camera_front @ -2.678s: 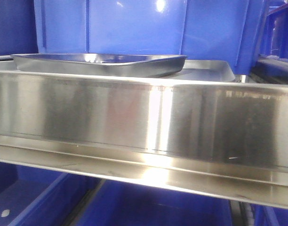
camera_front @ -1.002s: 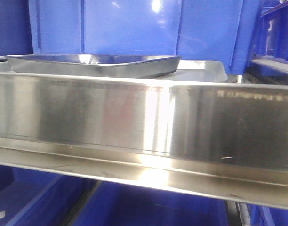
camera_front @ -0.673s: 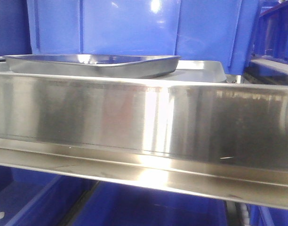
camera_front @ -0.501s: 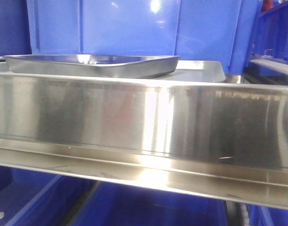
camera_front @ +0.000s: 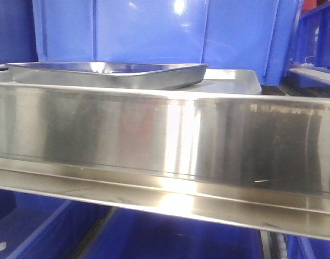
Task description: Stack silver trays without gaps
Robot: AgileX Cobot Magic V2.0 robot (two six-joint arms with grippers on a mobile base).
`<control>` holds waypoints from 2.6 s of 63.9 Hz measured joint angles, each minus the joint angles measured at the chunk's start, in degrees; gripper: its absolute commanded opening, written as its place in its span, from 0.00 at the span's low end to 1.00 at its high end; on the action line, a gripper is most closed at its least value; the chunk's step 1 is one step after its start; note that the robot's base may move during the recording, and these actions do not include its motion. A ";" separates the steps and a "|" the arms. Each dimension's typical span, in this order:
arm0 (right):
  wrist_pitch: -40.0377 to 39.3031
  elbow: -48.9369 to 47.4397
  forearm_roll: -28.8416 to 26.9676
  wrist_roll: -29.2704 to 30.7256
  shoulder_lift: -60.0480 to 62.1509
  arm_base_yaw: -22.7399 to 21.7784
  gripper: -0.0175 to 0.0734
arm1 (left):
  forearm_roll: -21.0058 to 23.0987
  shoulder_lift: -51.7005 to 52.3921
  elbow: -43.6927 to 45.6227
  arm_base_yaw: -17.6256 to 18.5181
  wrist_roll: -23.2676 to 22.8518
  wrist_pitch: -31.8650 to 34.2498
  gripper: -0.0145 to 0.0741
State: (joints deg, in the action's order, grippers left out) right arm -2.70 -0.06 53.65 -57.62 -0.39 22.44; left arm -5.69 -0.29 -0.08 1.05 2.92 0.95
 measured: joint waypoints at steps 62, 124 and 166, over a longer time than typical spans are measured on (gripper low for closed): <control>3.53 0.03 -42.09 43.81 0.14 0.00 0.11 | 0.00 0.00 0.00 0.00 0.00 0.00 0.17; 3.32 0.03 -59.28 61.02 0.14 0.00 0.11 | 0.00 0.00 0.00 0.00 0.00 0.00 0.17; 3.32 0.03 -59.37 61.02 0.14 -1.78 0.11 | 0.00 0.00 0.00 0.00 0.00 0.00 0.17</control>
State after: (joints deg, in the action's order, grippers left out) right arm 0.62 -0.03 -5.72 3.40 -0.25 20.66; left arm -5.69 -0.29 -0.08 1.05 2.92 0.95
